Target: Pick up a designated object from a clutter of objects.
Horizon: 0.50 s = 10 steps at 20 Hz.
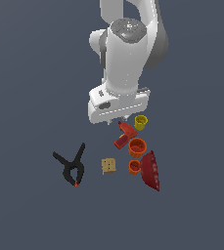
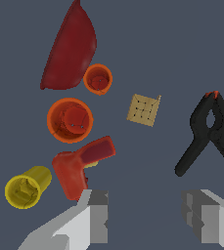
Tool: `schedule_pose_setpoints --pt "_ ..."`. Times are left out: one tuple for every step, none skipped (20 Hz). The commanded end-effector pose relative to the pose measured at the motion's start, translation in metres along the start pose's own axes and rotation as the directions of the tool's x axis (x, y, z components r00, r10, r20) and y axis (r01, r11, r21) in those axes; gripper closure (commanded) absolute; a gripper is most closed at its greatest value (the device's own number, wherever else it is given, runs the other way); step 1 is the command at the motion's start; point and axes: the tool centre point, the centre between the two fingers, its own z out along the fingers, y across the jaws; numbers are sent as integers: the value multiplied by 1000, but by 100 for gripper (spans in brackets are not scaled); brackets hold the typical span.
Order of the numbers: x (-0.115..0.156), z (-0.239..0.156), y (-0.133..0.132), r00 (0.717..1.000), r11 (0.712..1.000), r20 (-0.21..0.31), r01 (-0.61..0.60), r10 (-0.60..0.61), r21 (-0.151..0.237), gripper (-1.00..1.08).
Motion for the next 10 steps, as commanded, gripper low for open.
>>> schedule_pose_setpoints --pt "6 15 -11 996 996 4 92 -92 -3 -20" --pt "8 21 -16 992 992 5 130 -130 -4 -20" --pt "11 27 -21 986 986 7 167 -167 -4 -20" --pt "13 33 -26 979 979 8 204 -204 -4 -20" --pt "15 39 -31 971 971 9 241 -241 -4 -20" --pt "17 45 -36 961 961 10 277 -277 -4 -20" --pt "18 51 -41 950 950 11 314 -313 -4 -20" --pt "20 58 -47 937 937 12 349 -349 -3 -20" --pt "22 64 -52 923 923 13 385 -384 -2 -20" --pt "23 70 -57 908 908 13 419 -419 -1 -20"
